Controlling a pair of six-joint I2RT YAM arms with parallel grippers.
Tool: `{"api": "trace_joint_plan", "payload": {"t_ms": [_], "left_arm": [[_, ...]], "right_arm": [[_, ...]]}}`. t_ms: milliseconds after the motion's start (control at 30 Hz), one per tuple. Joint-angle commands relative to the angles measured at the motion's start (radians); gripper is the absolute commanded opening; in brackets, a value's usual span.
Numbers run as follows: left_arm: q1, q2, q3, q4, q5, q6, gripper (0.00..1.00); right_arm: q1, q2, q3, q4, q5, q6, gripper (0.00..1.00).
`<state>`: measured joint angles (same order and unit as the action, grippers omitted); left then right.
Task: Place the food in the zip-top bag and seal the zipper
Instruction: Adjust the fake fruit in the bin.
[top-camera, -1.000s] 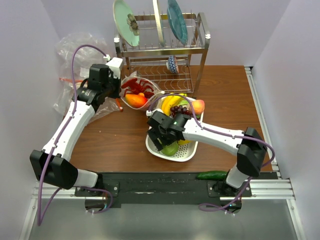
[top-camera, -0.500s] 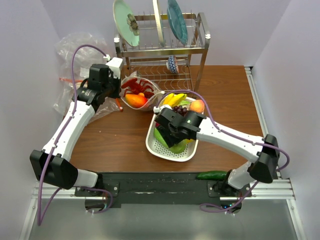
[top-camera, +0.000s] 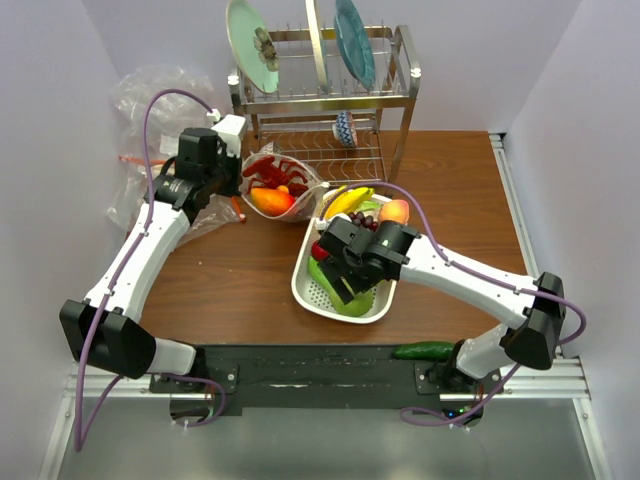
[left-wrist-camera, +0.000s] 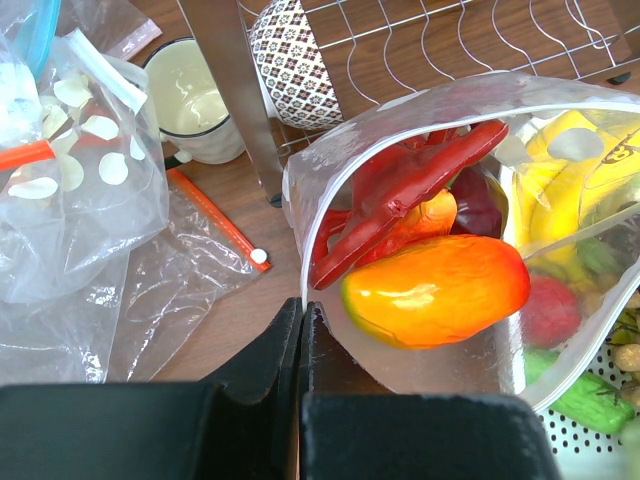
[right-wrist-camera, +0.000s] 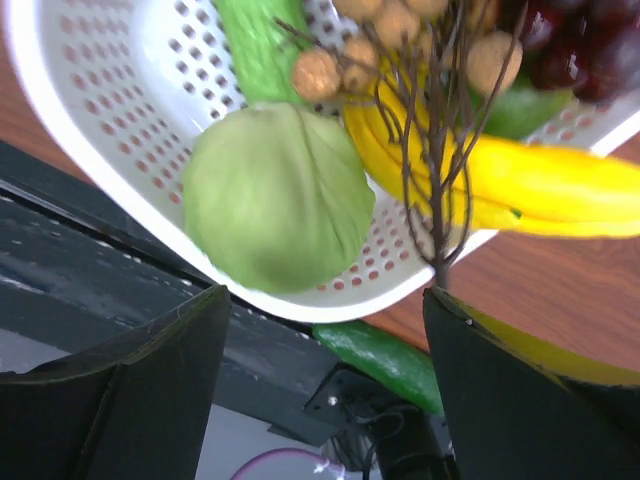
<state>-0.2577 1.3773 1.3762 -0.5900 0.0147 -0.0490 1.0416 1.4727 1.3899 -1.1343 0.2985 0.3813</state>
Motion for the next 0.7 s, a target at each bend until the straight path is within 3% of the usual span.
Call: {"api": "trace_joint_plan", "payload": {"t_ms": [0,300,667], "left_arm": [[-0.002,-0.04,0.0,0.056,-0.001,0.012,0.0],[-0.002,-0.047,-0.003,0.055,-0.005,0.014,0.0],[-0.002,-0.044,0.0,0.058,-0.012,0.015,0.0]], "right_arm": [[0.0,0.015,0.127,0.089,-0.038,-0.067,0.77],[-0.074,0.224,0.254,0.209,-0.093,-0.142,0.71],[-0.199,0.353,0.221,0.436,-0.144,-0.193,0.64]]}}
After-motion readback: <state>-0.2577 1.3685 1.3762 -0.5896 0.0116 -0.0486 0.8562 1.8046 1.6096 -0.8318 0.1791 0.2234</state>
